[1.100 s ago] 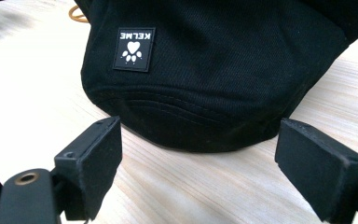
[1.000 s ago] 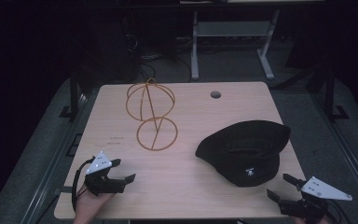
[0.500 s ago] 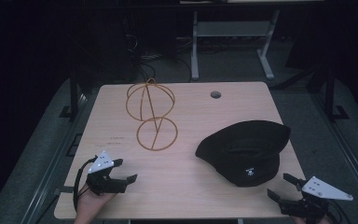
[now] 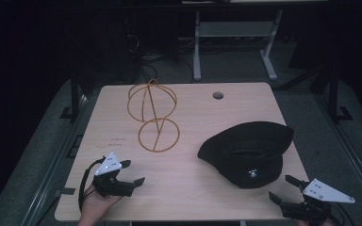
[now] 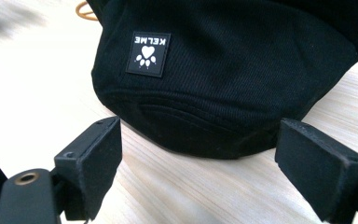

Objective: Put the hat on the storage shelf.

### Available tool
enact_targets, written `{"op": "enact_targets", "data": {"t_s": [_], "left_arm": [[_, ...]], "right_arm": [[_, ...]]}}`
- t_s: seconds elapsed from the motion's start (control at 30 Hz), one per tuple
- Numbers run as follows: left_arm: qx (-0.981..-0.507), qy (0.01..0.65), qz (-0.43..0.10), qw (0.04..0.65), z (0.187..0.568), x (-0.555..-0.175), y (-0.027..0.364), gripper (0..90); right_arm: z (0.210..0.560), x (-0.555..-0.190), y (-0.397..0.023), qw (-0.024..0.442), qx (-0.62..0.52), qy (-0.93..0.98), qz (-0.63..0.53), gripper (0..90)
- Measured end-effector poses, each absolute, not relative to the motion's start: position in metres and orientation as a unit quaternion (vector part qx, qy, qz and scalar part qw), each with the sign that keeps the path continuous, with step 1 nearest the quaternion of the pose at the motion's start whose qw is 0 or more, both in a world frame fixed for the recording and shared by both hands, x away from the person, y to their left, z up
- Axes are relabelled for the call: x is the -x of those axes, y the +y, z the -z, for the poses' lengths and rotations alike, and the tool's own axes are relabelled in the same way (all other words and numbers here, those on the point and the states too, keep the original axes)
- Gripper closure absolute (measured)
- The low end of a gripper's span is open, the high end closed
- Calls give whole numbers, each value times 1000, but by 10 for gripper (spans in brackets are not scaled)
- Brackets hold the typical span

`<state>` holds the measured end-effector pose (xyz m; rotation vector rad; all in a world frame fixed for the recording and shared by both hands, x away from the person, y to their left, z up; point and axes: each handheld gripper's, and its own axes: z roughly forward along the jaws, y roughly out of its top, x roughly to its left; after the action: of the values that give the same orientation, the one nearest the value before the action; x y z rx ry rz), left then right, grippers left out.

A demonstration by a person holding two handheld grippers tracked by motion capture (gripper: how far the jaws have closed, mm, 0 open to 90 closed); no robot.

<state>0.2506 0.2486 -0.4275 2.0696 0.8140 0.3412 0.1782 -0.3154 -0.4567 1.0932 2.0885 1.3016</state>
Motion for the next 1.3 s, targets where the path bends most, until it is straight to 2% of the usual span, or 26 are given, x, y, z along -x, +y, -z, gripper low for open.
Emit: {"op": "enact_targets", "data": {"t_s": [0.43,0.6,1.3], "left_arm": [[-852,291,-116,421,419,-256,218,159],[-860,276,-108,415,417,-261,205,197],[-878,206,-79,425,395,-279,130,196]], "right_arm": [[456,-179,-318,212,-398,750,-483,143],[454,-179,-318,211,-400,747,-488,144],[456,-179,-324,211,-404,739,-497,143]]}}
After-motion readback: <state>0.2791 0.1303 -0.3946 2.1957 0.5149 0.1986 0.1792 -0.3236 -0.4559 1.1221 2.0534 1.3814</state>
